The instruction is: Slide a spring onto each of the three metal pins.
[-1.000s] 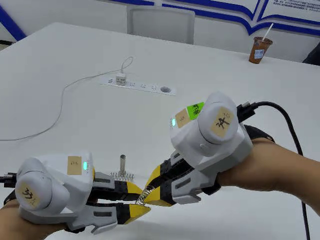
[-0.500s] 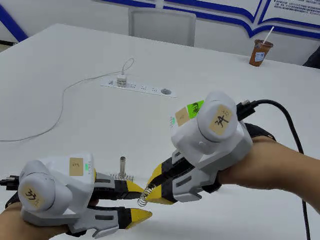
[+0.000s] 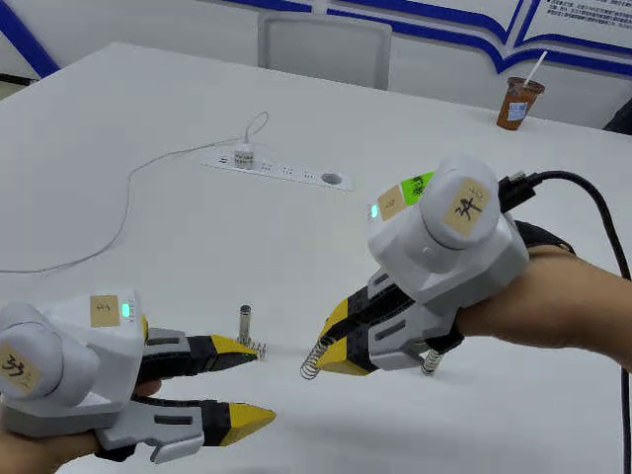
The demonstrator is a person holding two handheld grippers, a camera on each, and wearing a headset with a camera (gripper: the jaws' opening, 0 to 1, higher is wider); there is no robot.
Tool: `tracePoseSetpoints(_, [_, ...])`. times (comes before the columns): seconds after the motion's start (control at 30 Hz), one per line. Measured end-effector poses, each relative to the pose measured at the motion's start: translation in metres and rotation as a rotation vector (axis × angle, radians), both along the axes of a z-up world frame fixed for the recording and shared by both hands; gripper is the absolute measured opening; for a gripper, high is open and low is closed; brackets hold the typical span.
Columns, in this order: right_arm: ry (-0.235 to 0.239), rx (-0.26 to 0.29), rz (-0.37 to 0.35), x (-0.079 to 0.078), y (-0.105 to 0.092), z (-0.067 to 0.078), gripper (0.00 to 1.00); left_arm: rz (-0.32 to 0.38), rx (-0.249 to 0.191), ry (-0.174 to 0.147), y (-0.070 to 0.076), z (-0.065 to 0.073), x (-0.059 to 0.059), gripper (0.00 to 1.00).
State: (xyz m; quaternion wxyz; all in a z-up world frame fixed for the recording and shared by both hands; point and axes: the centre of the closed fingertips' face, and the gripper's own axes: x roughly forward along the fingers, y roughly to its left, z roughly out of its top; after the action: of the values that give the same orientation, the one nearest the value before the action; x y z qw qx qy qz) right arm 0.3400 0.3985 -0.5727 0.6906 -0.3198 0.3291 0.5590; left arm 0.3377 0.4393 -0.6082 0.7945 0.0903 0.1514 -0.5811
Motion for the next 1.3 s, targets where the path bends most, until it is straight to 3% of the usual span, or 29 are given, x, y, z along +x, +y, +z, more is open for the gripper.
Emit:
tracePoseSetpoints(0.6, [-0.032, -0.054, -0.073, 0.04, -0.024, 0.007, 0.12, 0.116, -0.001, 0.017, 0.023, -0.002, 0.012, 0.59])
tracePoseSetpoints(0.9, [-0.031, -0.107, -0.08, 0.059, -0.028, -0.003, 0.12, 0.137, -0.004, 0.021, 0.028, -0.003, 0.014, 0.63])
tracePoseSetpoints(1.3, [-0.006, -0.139, -0.081, 0.066, -0.026, -0.017, 0.12, 0.155, -0.003, 0.027, 0.032, -0.005, 0.016, 0.67])
